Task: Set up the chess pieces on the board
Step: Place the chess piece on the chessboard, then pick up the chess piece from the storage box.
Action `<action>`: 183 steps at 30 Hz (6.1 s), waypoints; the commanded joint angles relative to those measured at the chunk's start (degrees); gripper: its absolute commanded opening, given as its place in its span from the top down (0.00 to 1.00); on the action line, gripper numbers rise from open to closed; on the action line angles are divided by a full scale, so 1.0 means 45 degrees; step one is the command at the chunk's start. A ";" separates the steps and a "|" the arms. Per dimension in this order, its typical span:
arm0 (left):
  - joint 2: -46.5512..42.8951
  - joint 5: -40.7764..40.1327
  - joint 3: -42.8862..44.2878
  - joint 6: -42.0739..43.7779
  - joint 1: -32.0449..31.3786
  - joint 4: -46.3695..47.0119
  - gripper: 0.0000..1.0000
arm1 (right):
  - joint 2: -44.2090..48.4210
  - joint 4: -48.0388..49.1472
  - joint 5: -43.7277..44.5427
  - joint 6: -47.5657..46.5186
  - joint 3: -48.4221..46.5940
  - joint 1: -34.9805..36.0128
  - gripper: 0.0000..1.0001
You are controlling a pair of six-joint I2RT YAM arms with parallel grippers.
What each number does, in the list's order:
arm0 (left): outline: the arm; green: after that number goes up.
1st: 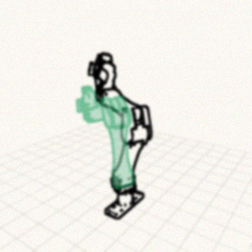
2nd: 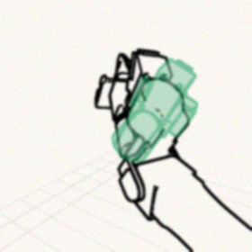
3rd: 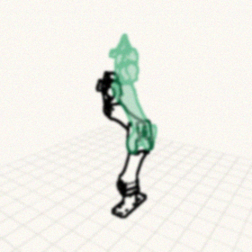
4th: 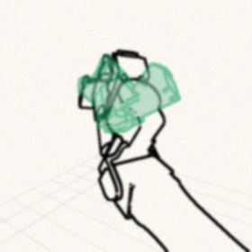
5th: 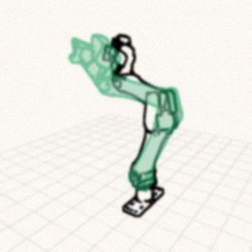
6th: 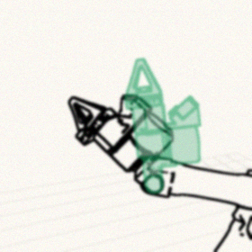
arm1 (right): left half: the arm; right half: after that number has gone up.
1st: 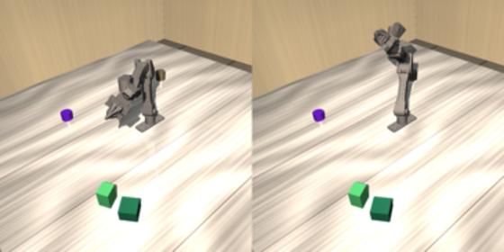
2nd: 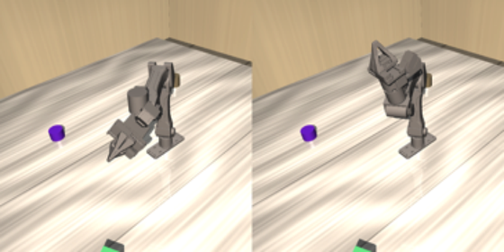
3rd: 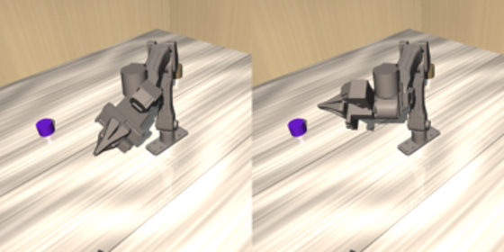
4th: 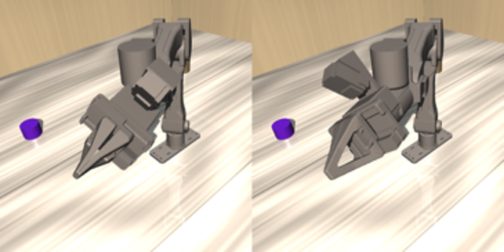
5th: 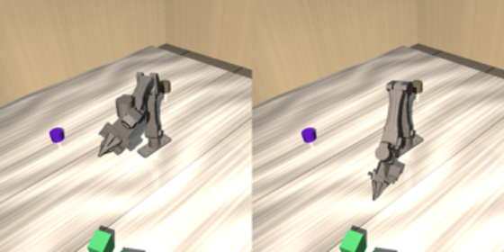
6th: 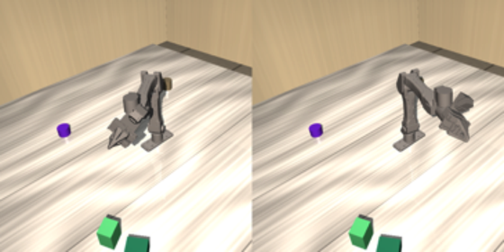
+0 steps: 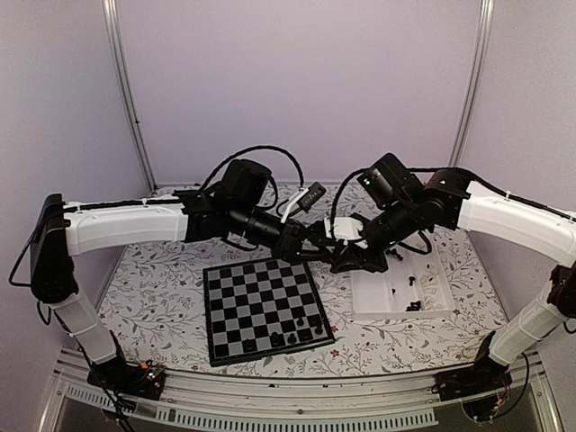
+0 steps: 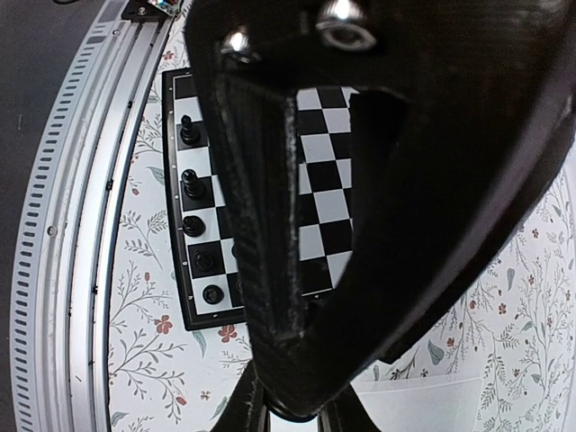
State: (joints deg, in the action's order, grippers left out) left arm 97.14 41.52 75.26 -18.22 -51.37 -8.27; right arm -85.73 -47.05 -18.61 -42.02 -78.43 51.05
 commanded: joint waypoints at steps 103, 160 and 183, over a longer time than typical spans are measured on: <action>-0.0821 -0.8360 -0.3899 -0.0202 -0.3139 -0.9841 0.78 | 0.3038 0.5769 -0.3027 0.1711 0.6717 -0.9128 0.01; -0.1646 -0.8903 -0.0956 0.1215 -0.1962 -0.3594 0.52 | -0.6202 0.2541 0.2094 0.2840 0.0264 -0.8118 0.69; -0.1001 -0.8380 -0.0708 0.0976 -0.1981 -0.3191 0.52 | -0.6896 0.2115 0.1519 0.3648 0.0074 -0.8080 0.83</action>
State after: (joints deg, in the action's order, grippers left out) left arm 91.44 2.37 71.37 -12.80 -60.77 -24.80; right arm -114.89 -36.34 -10.13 -27.24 -77.12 14.35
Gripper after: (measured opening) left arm 0.480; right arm 0.193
